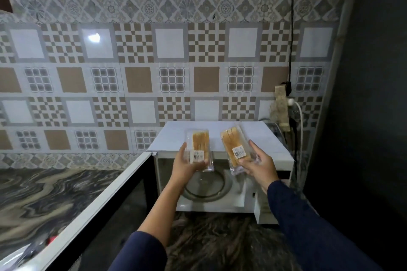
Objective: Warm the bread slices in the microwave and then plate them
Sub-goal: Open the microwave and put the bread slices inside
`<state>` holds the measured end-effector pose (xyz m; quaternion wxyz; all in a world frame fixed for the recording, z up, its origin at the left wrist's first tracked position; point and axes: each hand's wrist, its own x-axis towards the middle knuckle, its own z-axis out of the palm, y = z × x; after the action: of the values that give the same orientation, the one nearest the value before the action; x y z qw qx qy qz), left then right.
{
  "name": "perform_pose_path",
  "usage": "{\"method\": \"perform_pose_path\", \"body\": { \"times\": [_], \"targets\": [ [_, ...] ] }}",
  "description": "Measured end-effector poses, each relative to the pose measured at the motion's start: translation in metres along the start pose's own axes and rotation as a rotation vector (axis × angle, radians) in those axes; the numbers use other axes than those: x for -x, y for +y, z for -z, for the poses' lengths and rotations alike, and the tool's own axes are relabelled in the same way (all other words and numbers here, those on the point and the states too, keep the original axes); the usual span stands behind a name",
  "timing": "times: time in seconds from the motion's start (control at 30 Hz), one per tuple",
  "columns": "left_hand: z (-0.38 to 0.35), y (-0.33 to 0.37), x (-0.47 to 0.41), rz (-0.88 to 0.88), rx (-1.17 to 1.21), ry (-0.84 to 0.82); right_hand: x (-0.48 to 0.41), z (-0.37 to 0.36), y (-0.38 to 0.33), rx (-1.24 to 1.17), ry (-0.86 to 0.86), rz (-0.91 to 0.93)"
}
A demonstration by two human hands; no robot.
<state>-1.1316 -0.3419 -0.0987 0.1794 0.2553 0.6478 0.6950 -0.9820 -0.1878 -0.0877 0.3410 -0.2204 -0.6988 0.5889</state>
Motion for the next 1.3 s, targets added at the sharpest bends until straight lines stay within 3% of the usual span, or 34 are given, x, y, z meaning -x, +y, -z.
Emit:
{"method": "perform_pose_path", "body": {
  "times": [0.3,0.7,1.1,1.3],
  "targets": [
    [-0.011,-0.083,0.111,-0.041,0.057,0.071,0.116,0.037,0.079,-0.116,-0.023,-0.011],
    [-0.021,-0.184,0.189,0.284,-0.026,0.130,0.180,0.043,0.175,-0.108,0.029,-0.297],
    [-0.011,-0.195,0.200,0.304,-0.436,0.149,0.184,0.043,0.189,0.339,0.053,-0.340],
    [0.003,-0.199,0.209,0.301,-0.411,0.160,0.183,0.036,0.193,0.576,0.155,-0.425]
  ]
}}
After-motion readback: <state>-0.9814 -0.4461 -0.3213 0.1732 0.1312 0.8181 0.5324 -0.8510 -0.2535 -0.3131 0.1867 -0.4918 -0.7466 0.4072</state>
